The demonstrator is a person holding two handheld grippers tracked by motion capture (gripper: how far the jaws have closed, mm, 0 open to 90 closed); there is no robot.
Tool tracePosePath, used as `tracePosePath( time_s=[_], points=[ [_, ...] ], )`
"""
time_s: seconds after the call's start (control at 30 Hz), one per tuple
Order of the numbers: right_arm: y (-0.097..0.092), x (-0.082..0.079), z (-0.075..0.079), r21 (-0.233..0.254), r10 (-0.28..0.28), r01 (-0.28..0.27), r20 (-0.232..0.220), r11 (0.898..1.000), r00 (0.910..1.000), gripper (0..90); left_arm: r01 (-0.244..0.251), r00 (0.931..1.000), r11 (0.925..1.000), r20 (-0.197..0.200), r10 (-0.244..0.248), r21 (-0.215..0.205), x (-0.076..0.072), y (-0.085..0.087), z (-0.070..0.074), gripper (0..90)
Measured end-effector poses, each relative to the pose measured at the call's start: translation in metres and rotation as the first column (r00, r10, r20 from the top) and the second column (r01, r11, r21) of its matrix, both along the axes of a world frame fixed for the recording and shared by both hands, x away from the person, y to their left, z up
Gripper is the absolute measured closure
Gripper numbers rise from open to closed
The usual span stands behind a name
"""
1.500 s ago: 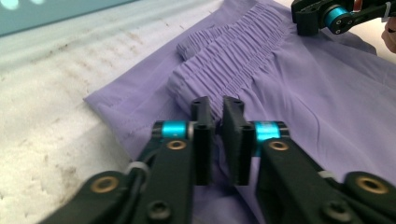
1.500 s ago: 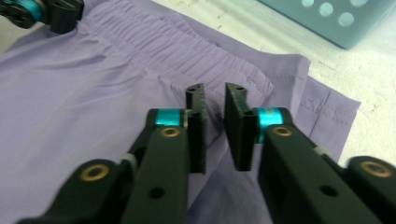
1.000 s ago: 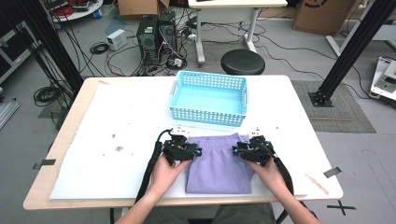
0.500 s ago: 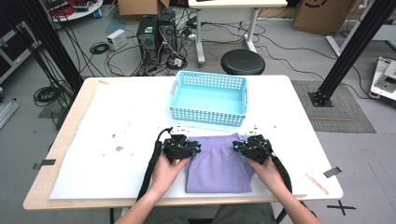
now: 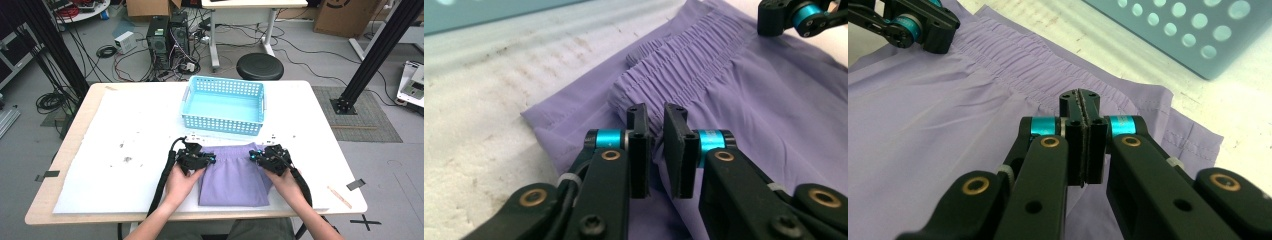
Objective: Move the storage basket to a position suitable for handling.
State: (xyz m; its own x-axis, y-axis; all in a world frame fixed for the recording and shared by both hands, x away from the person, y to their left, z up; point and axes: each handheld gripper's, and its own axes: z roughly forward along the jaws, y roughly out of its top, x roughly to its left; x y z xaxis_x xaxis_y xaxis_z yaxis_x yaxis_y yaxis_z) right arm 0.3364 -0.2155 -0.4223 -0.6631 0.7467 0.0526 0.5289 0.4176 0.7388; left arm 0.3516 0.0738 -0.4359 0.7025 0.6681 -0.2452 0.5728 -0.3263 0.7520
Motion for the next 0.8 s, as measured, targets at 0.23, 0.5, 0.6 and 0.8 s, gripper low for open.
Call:
tracePosePath(
  time_s=[0.23, 0.5, 0.6, 0.8],
  points=[
    [-0.001, 0.002, 0.001, 0.006, -0.009, 0.009, 0.012, 1.0, 0.9999, 90.0, -0.015, 0.9985, 0.9995, 0.053, 0.016, -0.029, 0.0, 0.001, 0.005, 84.6],
    [-0.001, 0.009, 0.0, 0.011, -0.021, 0.021, 0.017, 1.0, 0.9996, 84.1, -0.058, 0.9941, 0.9971, 0.089, 0.062, -0.05, 0.007, 0.005, 0.001, 71.0],
    [-0.008, 0.01, 0.003, 0.036, -0.033, 0.031, 0.04, 0.999, 0.9987, 71.0, -0.103, 0.984, 0.9919, 0.138, 0.112, -0.075, 0.007, 0.014, 0.007, 57.2],
    [-0.025, 0.021, 0.013, 0.071, -0.106, 0.101, 0.079, 0.992, 0.9912, 55.0, -0.177, 0.9634, 0.9805, 0.189, 0.19, -0.086, 0.016, 0.042, 0.018, 49.0]
  ],
)
